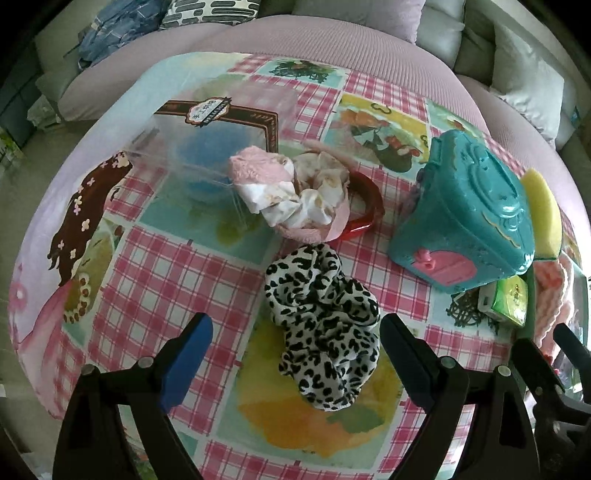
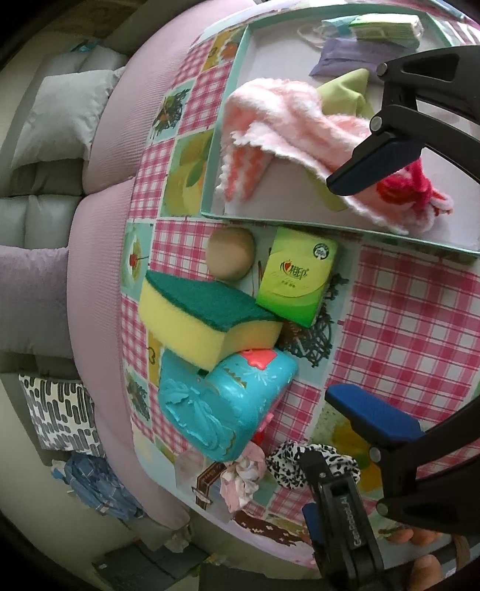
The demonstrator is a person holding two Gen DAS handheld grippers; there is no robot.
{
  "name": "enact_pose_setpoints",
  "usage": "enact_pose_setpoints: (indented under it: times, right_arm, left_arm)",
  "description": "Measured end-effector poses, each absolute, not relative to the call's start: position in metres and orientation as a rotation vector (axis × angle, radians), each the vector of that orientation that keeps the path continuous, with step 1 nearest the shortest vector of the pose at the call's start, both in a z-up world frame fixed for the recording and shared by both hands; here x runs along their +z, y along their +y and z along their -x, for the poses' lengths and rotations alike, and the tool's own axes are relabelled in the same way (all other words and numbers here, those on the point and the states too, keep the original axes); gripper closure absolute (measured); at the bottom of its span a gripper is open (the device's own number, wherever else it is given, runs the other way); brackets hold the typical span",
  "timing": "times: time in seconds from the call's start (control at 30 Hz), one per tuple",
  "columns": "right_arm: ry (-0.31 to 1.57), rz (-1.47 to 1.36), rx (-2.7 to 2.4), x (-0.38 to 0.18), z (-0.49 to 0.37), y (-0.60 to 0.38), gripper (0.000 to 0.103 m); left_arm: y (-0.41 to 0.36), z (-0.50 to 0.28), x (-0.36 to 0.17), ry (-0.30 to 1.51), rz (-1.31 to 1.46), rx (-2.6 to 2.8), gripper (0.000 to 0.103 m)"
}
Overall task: Organize soft objects
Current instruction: 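Move the left tool to the leopard-print scrunchie while the right tool moves to the green tissue box, then grasp the leopard-print scrunchie with the left tool while the right tool approaches the green tissue box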
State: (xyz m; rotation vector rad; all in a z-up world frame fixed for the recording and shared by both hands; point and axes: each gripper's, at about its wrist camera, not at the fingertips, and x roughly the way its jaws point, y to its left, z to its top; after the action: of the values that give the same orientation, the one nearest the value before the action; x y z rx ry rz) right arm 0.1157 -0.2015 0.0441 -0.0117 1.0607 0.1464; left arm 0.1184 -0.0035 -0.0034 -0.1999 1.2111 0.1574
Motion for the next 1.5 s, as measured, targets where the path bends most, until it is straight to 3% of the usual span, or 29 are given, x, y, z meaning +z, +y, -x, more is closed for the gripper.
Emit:
enact_pose_setpoints:
  times: [0.2, 0.27, 0.37, 0.53, 1.5]
  right_arm:
    - [1.047, 0.023, 0.154, 0.042, -0.119, -0.197, 0.0]
    - [1.045, 0.024, 0.155, 0.042, -0.12, -0.196, 0.0]
    - [1.042, 0.02, 0.157, 0.042, -0.121, -0.196, 0.001]
    - [1.034, 0.011, 0.171, 0.039, -0.124, -0.196, 0.002]
    - [1.001, 0.09, 0.278, 0.017, -0.154, -0.181, 0.003]
  left_arm:
    - [-0.007, -0.124, -0.011, 1.232, 0.208, 0.134, 0.018]
    - [-0.01, -0.125, -0.012, 1.234, 0.208, 0.12, 0.031]
    - [-0.013, -0.126, -0.015, 1.241, 0.23, 0.096, 0.04]
    - [-0.016, -0.129, -0.018, 1.242, 0.236, 0.088, 0.047]
    - [0.014, -0.11, 0.01, 1.179, 0.297, 0.104, 0.05]
